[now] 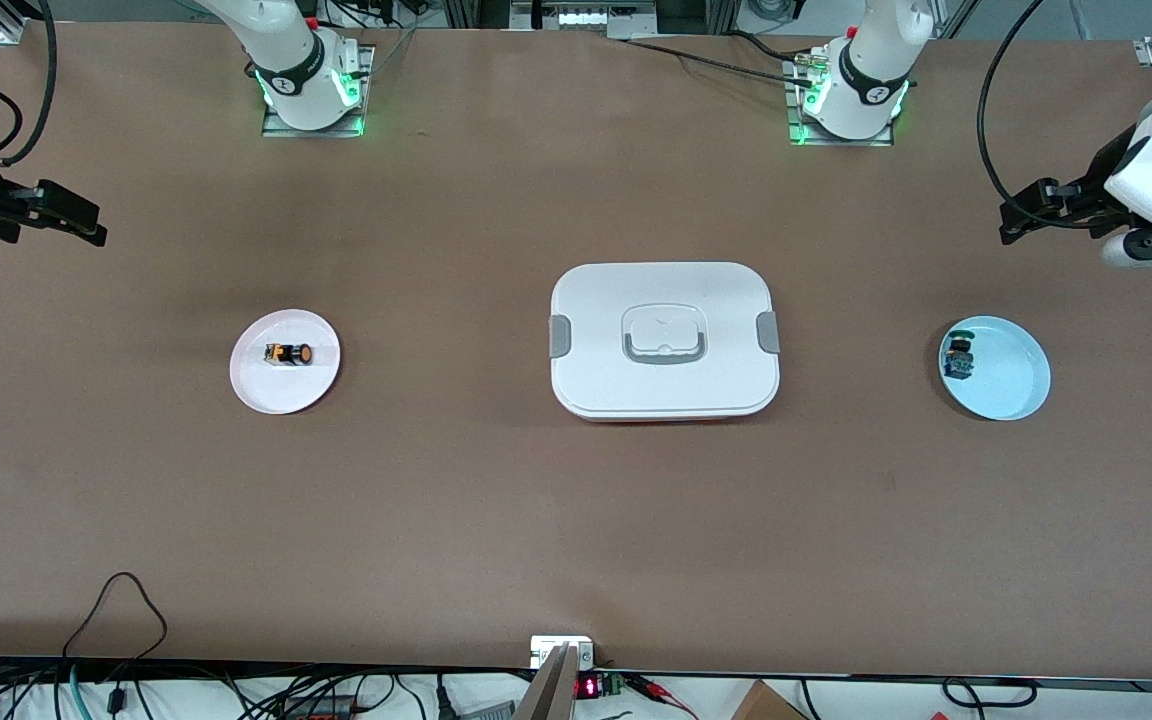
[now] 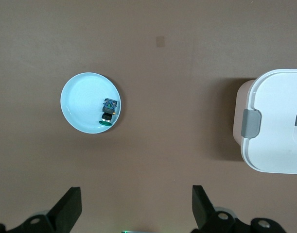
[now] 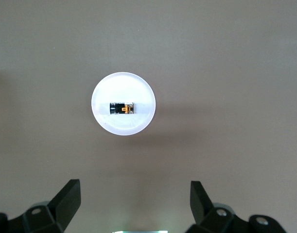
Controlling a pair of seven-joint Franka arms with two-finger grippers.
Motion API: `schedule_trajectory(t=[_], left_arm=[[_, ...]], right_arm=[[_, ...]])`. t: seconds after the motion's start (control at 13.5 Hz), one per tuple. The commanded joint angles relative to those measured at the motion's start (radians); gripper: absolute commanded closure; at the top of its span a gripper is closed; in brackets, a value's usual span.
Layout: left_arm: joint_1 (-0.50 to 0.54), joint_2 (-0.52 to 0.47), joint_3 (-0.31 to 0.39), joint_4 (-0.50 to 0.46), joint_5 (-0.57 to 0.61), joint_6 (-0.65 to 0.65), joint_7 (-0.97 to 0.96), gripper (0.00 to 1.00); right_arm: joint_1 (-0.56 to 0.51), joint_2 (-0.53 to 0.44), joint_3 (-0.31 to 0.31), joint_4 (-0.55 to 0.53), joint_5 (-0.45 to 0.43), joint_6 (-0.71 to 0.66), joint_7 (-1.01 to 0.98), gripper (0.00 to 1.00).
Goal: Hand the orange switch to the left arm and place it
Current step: 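Move the right gripper toward the orange switch on the white plate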
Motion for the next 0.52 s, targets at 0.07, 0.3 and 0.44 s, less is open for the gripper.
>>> schedule_trajectory(t=[0.07, 0.3, 0.44], left_arm=[[0.005, 0.013, 0.005, 0.031, -0.003, -0.023, 0.023, 0.00], [0.011, 0.013, 0.007, 0.031, -0.003, -0.022, 0.026, 0.00], [0.011, 0.013, 0.007, 0.031, -0.003, -0.022, 0.026, 0.00]], right_arm=[[-0.001, -0.009, 0.006, 0.014, 0.006, -0.057, 0.010, 0.00], [-0.001, -0.009, 0.001, 0.015, 0.010, -0.053, 0.012, 0.00], [-0.001, -0.004, 0.002, 0.014, 0.010, -0.050, 0.012, 0.00]])
